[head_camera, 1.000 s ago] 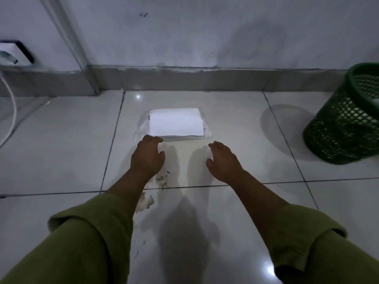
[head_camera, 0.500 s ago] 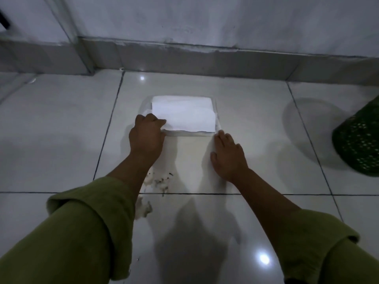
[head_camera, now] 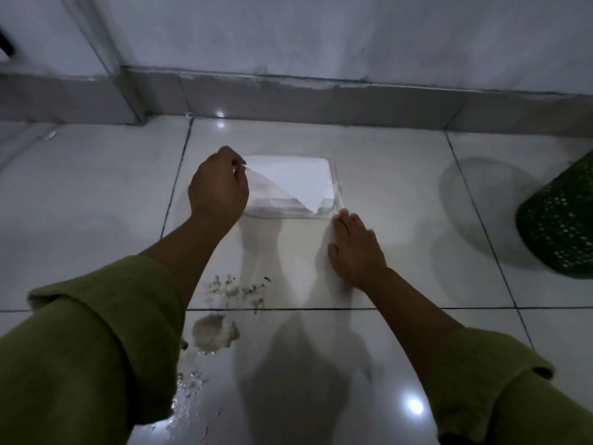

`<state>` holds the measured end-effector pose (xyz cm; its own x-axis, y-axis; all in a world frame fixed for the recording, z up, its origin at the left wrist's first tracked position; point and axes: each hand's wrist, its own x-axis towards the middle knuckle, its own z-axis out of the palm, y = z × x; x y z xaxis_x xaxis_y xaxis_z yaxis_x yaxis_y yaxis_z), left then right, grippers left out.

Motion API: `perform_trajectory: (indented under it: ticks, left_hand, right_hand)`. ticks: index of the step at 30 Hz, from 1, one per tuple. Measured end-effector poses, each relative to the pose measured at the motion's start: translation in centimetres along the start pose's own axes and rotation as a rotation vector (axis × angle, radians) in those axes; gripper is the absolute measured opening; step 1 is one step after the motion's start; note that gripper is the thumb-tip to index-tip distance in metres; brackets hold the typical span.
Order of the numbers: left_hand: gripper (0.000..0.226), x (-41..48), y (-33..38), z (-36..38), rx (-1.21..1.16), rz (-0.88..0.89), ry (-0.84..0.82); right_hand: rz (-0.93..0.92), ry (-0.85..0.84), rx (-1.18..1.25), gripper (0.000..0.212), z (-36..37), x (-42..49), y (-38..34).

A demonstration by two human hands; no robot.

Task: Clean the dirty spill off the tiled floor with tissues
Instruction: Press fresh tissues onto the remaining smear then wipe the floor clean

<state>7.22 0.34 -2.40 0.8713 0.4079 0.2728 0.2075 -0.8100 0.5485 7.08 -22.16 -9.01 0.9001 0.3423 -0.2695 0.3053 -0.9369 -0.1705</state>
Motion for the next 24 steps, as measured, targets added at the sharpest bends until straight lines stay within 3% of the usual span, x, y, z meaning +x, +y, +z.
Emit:
perform_trajectory:
  ticks: [6,11,13,18,20,24]
  left_hand:
    - [0.018,0.7,1.0,-2.5,-0.162,0.033,-0.026]
    - [0.017,1.3,2.5,-5.1,-0.247,0.094,-0.001]
    - [0.017,1.5,2.8,-6.2,-0.263,0.117,0.015]
    - [0.015,0.5,2.7,-7.8,-0.275,0.128,0.032]
    - [0.013,-0.3,2.5,-8.4,-0.268,0.130,0.038]
    - [0.011,-2.3,1.8,-9.5,-0.221,0.123,0.042]
  right_hand:
    - [-0.006,-0.130,0.085,0.061,-1.3,0.0,0.2]
    - [0.094,-0.240,0.254,0.063,-2.5,0.6,0.0]
    - [0.108,-0.085,0.324,0.064,-2.5,0.1,-1.1]
    - [0.025,0.594,0.572,0.080,-4.2,-2.2,-7.8]
    - [-0.013,0.722,0.552,0.084,-5.2,-2.6,-10.6]
    - [-0.080,0.756,0.370,0.077,-6.3,-3.0,-14.8]
